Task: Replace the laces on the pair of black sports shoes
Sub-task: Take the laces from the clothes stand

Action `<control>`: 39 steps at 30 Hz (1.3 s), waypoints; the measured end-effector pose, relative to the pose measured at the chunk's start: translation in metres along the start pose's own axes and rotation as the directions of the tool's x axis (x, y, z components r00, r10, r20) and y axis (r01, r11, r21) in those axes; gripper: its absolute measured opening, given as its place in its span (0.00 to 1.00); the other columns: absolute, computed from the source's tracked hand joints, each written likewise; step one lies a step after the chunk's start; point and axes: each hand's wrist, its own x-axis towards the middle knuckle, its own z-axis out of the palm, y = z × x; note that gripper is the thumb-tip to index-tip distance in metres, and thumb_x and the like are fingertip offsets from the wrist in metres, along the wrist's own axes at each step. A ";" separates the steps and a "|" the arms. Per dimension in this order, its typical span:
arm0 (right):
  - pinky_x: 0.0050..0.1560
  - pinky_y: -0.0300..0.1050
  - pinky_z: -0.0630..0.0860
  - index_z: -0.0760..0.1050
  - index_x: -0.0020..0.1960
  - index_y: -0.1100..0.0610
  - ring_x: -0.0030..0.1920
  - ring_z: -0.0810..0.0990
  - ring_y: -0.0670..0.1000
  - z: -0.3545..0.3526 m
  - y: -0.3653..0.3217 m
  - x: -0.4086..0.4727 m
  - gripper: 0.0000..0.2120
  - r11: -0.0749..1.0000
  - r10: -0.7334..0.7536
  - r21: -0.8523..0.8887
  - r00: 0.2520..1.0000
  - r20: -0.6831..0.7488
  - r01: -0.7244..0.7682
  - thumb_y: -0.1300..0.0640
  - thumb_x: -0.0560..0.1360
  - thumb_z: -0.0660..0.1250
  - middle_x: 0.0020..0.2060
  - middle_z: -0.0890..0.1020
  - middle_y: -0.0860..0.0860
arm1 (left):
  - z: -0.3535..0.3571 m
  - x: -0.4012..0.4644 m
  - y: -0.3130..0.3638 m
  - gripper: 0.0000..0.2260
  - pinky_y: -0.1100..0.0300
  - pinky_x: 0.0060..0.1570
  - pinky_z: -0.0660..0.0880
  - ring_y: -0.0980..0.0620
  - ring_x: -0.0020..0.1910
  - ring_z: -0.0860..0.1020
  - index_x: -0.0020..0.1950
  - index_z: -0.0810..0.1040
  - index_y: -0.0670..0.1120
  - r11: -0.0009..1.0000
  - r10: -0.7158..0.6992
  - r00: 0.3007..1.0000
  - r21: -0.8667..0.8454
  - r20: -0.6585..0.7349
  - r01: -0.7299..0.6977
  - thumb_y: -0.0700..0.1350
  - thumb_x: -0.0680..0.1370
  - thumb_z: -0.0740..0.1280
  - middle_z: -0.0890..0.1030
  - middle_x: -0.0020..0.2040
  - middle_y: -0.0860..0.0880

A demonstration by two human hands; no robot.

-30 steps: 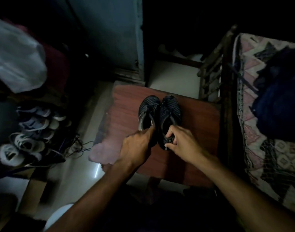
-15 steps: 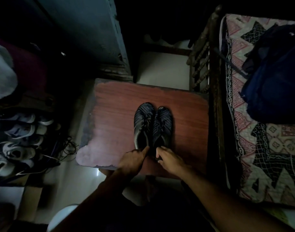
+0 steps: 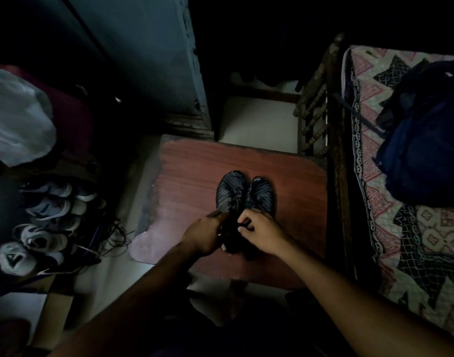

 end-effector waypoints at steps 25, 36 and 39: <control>0.56 0.39 0.75 0.77 0.53 0.48 0.52 0.79 0.43 -0.012 -0.486 0.020 0.10 0.595 -0.803 0.051 0.589 0.088 0.802 0.50 0.74 0.74 0.50 0.81 0.44 | -0.295 -0.340 -0.101 0.09 0.53 0.49 0.81 0.64 0.44 0.82 0.57 0.81 0.56 0.910 -0.402 0.316 -0.339 -0.859 0.236 0.48 0.77 0.74 0.84 0.47 0.62; 0.58 0.48 0.77 0.73 0.61 0.47 0.57 0.78 0.46 0.057 -0.618 0.058 0.18 0.575 -0.765 -0.143 0.591 0.255 0.806 0.42 0.75 0.71 0.56 0.77 0.43 | -0.353 -0.430 -0.234 0.17 0.50 0.50 0.80 0.54 0.49 0.83 0.57 0.80 0.56 0.821 -0.429 0.088 -0.348 -0.899 0.452 0.39 0.72 0.69 0.83 0.52 0.57; 0.60 0.48 0.76 0.71 0.66 0.49 0.59 0.77 0.48 0.079 -0.646 0.073 0.23 0.588 -0.738 -0.173 0.612 0.285 0.790 0.42 0.75 0.71 0.59 0.78 0.45 | -0.373 -0.437 -0.269 0.18 0.50 0.48 0.79 0.50 0.52 0.81 0.60 0.80 0.54 0.792 -0.416 0.085 -0.314 -0.906 0.524 0.38 0.74 0.69 0.79 0.55 0.54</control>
